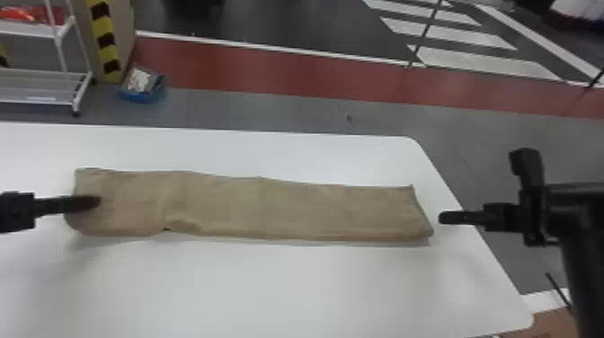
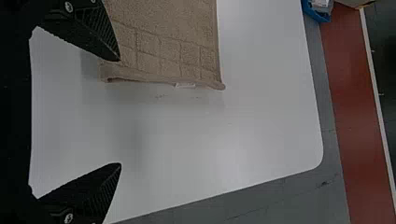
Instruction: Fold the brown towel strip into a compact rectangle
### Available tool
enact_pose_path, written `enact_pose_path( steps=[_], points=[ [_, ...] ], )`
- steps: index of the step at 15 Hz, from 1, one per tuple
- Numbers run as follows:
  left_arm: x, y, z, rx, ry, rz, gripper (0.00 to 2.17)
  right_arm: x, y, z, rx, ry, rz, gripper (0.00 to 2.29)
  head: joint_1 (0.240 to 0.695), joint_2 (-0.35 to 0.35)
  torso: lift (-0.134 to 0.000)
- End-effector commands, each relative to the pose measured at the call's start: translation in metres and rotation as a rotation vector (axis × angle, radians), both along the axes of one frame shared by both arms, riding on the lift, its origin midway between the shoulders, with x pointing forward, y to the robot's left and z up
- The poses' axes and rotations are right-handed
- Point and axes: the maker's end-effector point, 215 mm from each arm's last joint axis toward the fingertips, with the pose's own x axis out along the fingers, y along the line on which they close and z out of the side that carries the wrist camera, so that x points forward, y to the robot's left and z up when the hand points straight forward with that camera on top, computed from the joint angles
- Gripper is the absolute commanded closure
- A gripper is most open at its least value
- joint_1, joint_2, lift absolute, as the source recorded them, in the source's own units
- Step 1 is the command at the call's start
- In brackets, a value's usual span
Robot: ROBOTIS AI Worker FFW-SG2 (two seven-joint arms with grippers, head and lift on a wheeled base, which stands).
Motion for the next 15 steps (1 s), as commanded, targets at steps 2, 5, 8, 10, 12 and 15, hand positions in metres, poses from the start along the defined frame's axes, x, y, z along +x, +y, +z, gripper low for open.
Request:
enact_pose_path(
  steps=[2, 5, 8, 10, 12, 15],
  points=[
    [-0.018, 0.014, 0.032, -0.022, -0.017, -0.052, 1.74, -0.002, 0.000, -0.001, 0.008, 0.002, -0.003, 0.08, 0.695, -0.288, -0.120],
    [-0.035, 0.058, 0.047, -0.011, -0.024, -0.066, 1.74, -0.005, 0.001, -0.004, 0.011, 0.007, -0.003, 0.08, 0.695, -0.282, -0.120],
    [-0.048, 0.110, 0.056, 0.024, -0.020, -0.026, 1.74, -0.005, 0.001, -0.005, 0.011, 0.006, -0.002, 0.08, 0.695, -0.230, -0.120],
    [-0.054, 0.124, 0.059, 0.025, -0.019, -0.018, 1.74, -0.006, 0.004, -0.007, 0.015, 0.008, -0.001, 0.08, 0.695, -0.203, -0.120],
    [-0.062, 0.117, 0.060, 0.016, -0.011, -0.025, 1.74, -0.007, 0.004, -0.009, 0.017, 0.011, -0.001, 0.08, 0.695, -0.177, -0.120],
    [-0.068, 0.061, 0.077, -0.026, 0.004, -0.044, 1.74, -0.008, 0.005, -0.008, 0.018, 0.010, 0.001, 0.08, 0.695, -0.184, -0.120]
  ],
)
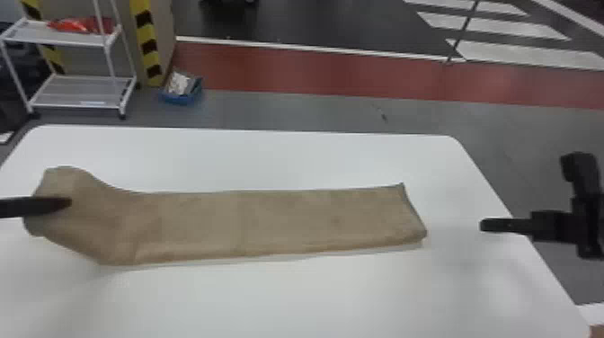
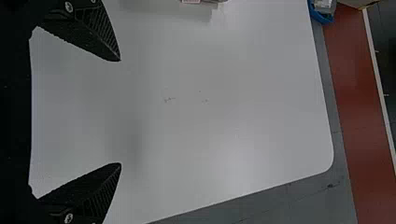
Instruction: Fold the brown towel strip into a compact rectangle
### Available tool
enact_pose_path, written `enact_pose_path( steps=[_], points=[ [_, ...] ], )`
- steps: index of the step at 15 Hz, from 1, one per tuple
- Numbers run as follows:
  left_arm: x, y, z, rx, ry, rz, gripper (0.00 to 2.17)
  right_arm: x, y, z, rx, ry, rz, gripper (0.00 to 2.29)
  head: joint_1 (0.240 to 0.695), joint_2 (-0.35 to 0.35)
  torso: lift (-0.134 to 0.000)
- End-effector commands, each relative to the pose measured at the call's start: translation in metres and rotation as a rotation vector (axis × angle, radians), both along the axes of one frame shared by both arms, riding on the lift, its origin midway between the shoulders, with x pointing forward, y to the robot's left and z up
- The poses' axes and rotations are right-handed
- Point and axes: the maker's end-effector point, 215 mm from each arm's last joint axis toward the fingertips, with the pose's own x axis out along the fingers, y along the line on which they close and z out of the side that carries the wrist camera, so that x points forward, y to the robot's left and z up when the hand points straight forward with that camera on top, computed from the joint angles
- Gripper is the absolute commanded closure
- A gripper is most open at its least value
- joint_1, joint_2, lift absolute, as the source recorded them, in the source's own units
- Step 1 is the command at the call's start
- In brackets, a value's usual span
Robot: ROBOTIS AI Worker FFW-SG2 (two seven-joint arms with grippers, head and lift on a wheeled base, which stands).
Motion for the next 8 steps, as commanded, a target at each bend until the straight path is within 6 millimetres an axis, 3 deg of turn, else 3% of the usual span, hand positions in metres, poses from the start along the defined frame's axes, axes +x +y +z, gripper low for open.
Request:
enact_pose_path(
  steps=[1, 4, 6, 8],
  points=[
    [-0.003, -0.054, 0.018, -0.042, 0.011, -0.026, 1.74, -0.003, -0.002, 0.002, 0.001, -0.003, -0.004, 0.08, 0.695, -0.194, -0.120],
    [0.000, -0.157, 0.055, -0.088, 0.027, -0.075, 1.74, -0.011, -0.007, 0.002, 0.007, -0.001, -0.015, 0.08, 0.695, -0.277, -0.120],
    [0.006, -0.213, 0.074, -0.080, 0.006, -0.132, 1.74, -0.018, -0.010, 0.002, 0.007, 0.002, -0.022, 0.08, 0.695, -0.339, -0.120],
    [0.007, -0.270, 0.093, -0.099, -0.034, -0.185, 1.74, -0.020, -0.015, 0.005, 0.005, 0.000, -0.028, 0.08, 0.695, -0.350, -0.120]
  ],
)
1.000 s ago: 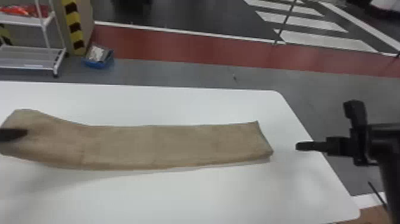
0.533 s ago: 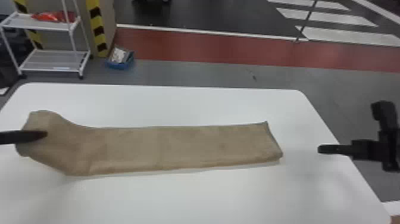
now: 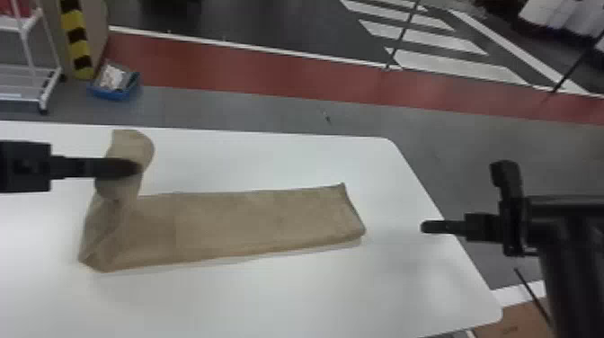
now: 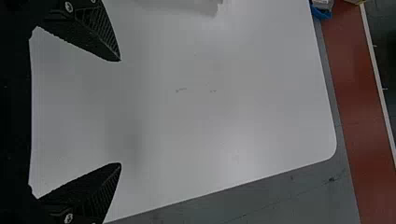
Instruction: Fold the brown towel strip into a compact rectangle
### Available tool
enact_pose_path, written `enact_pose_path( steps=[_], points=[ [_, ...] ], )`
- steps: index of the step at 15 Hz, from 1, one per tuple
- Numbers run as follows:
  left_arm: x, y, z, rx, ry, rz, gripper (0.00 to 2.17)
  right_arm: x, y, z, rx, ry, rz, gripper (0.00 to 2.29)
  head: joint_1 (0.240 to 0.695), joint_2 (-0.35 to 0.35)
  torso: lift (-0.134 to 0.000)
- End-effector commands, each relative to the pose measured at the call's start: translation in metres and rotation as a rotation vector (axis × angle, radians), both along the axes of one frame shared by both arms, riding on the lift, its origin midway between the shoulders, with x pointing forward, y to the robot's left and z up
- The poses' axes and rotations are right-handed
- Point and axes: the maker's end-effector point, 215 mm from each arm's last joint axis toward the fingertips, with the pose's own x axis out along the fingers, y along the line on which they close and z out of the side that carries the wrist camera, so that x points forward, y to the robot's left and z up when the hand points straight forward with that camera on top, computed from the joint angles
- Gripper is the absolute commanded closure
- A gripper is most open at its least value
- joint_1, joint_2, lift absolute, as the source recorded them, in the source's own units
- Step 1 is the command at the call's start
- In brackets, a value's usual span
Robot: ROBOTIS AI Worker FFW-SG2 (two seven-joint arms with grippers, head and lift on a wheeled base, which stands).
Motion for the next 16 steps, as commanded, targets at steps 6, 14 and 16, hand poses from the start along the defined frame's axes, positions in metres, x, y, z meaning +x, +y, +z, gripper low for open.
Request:
enact_pose_path(
  steps=[6, 14, 16],
  points=[
    [-0.005, -0.078, -0.016, 0.137, -0.011, -0.092, 1.74, -0.014, -0.010, 0.016, 0.008, -0.002, -0.031, 0.08, 0.695, -0.350, -0.120],
    [-0.007, -0.120, -0.065, 0.283, -0.021, -0.133, 1.52, -0.030, -0.014, 0.011, 0.016, 0.005, -0.044, 0.08, 0.695, -0.350, -0.120],
    [-0.017, -0.139, -0.069, 0.292, -0.048, -0.178, 0.00, -0.030, -0.017, 0.013, 0.016, 0.002, -0.050, 0.08, 0.695, -0.350, -0.120]
  ],
)
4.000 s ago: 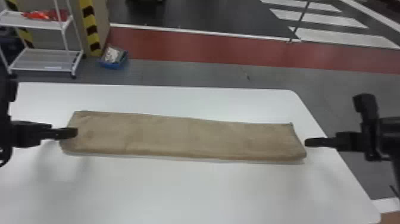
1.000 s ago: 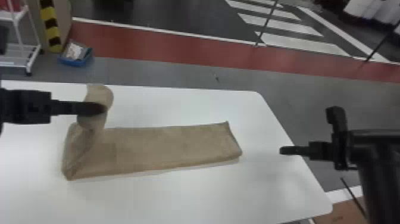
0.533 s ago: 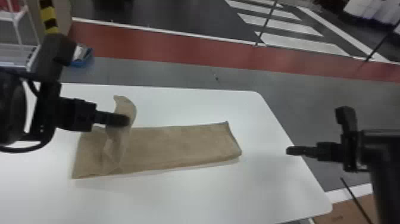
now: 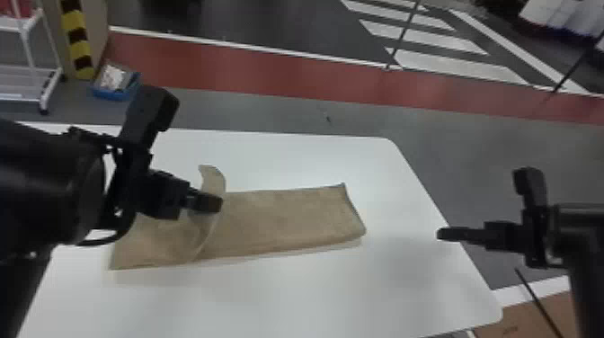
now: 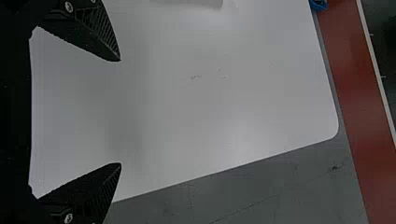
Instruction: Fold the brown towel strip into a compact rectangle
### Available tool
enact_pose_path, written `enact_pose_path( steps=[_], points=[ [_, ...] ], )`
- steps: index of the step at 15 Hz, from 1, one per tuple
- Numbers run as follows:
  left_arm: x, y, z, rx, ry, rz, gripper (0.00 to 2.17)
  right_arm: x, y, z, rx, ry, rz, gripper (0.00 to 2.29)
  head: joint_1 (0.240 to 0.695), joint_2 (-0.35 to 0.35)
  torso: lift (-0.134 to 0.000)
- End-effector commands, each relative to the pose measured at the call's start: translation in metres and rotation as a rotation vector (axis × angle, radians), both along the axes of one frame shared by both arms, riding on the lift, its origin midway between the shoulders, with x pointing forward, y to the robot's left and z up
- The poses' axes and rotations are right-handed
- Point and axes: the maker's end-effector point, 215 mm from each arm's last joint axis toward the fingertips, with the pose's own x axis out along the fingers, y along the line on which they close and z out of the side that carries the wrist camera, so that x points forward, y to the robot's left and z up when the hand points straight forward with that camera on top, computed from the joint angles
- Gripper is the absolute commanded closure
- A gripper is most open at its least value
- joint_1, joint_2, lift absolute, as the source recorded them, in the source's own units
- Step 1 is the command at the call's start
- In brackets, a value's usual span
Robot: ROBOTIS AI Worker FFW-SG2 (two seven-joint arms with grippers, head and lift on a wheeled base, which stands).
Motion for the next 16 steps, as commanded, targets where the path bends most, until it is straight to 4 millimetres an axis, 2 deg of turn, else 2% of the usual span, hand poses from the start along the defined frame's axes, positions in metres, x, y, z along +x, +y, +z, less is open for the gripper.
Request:
enact_pose_path(
  steps=[1, 5, 6, 8, 11, 13, 15, 16],
  points=[
    [-0.014, -0.025, -0.002, -0.004, -0.016, -0.064, 0.00, 0.001, -0.001, 0.002, 0.002, -0.005, -0.003, 0.08, 0.695, -0.350, -0.120],
    [-0.033, -0.051, 0.001, -0.016, -0.035, -0.138, 0.03, 0.004, 0.000, 0.007, 0.007, -0.017, -0.003, 0.08, 0.695, -0.350, -0.120],
    [-0.034, -0.053, 0.002, -0.020, -0.040, -0.142, 0.03, 0.004, 0.007, 0.010, 0.028, -0.022, -0.003, 0.08, 0.695, -0.350, -0.120],
    [-0.023, -0.043, 0.009, -0.042, -0.073, -0.107, 0.03, 0.001, 0.026, 0.019, 0.094, -0.032, -0.012, 0.08, 0.695, -0.350, -0.120],
    [0.003, 0.010, 0.014, -0.127, -0.096, 0.023, 0.02, 0.007, 0.077, 0.037, 0.184, -0.060, 0.015, 0.08, 0.695, -0.350, -0.120],
    [0.013, 0.053, 0.014, -0.192, -0.097, 0.114, 0.02, 0.028, 0.134, 0.045, 0.252, -0.112, 0.070, 0.08, 0.695, -0.350, -0.120],
    [0.013, 0.093, 0.014, -0.253, -0.086, 0.193, 0.02, 0.047, 0.195, 0.042, 0.316, -0.133, 0.123, 0.08, 0.695, -0.350, -0.120],
    [0.010, 0.119, 0.010, -0.260, -0.085, 0.227, 0.02, 0.054, 0.228, 0.038, 0.347, -0.135, 0.149, 0.08, 0.695, -0.350, -0.120]
  ],
)
